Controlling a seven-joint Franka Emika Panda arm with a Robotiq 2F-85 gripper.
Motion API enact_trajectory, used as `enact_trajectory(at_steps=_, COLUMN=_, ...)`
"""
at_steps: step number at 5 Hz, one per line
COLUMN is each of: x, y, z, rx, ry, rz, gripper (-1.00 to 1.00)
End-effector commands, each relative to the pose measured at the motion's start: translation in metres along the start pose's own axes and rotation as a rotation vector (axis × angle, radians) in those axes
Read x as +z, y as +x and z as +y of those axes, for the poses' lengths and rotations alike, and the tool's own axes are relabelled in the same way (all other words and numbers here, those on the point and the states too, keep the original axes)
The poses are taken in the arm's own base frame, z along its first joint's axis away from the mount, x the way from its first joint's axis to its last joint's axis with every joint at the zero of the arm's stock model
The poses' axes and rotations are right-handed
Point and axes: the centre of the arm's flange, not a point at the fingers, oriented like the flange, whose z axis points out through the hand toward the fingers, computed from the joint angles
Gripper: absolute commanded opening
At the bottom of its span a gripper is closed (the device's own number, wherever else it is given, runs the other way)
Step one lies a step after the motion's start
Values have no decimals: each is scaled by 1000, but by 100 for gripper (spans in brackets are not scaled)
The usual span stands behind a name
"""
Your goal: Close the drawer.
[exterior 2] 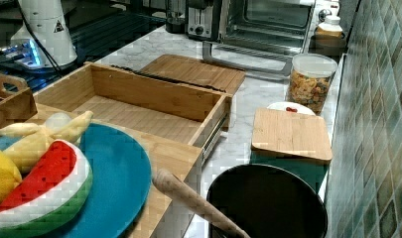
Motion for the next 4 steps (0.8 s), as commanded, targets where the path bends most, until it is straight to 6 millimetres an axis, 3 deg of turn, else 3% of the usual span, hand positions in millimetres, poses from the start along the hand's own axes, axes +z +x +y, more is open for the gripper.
enact_trajectory(at_steps=1, x=4, y=1, z=2, rx=3, ry=-8, rz=-5, gripper=-100)
enact_trajectory(at_steps=3, x=32, y=-19, z=-1, rx=-193, ry=9, rz=49, gripper=-100)
enact_trajectory(at_steps=4, x=46, y=-31, z=-16, rx=-318, ry=-10, rz=33, gripper=-100)
